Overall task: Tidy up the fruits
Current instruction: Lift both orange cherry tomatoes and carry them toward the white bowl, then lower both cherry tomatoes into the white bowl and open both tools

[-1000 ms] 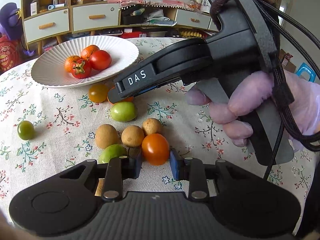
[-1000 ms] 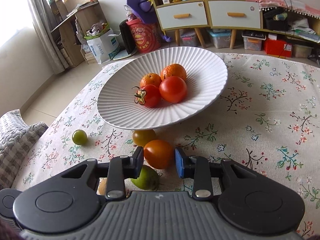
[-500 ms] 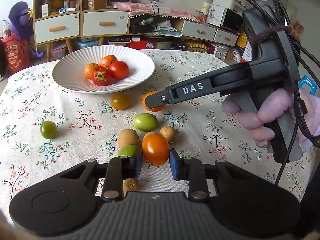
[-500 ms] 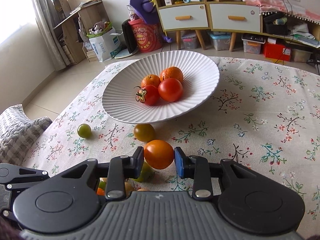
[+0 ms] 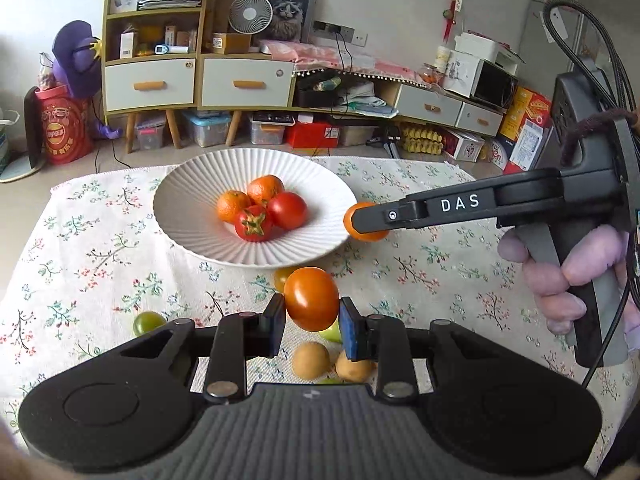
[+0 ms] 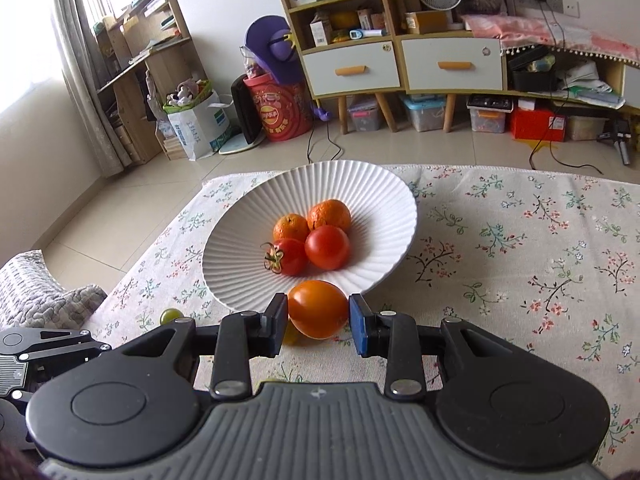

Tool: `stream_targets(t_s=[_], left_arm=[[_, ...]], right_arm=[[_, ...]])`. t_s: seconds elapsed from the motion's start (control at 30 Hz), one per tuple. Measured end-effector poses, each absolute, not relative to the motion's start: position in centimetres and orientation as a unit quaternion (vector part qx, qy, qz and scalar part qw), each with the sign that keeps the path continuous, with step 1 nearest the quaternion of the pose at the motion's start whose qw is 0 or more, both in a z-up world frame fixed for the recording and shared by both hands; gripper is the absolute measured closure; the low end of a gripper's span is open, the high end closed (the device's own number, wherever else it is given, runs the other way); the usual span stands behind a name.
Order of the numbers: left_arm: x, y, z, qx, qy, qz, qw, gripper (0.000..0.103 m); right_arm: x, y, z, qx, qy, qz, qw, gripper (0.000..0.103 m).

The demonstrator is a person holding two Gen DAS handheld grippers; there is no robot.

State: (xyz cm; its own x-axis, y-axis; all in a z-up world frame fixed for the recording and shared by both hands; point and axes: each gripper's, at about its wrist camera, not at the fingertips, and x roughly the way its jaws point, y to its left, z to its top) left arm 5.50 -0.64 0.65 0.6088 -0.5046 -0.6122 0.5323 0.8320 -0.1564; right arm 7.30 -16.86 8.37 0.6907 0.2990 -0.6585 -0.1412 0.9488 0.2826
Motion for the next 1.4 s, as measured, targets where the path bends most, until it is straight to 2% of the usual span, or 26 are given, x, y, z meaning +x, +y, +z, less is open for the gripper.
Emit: stream_targets(t_s=[0.7,1.4], left_arm=[[12.2,-0.3,-0.1,-0.026,0.354,-0.179,0.918,0.08],[14.2,-0.4,-1.4,-0.056,0.346,-0.195,0.916,0.079]], right_arm=[[12.1,-17.7,6.9,0.143,0.373,0.056,0.915,0.073],[13.2,-17.8,5.6,0.151,0.364,0.072,0.916,0.073]])
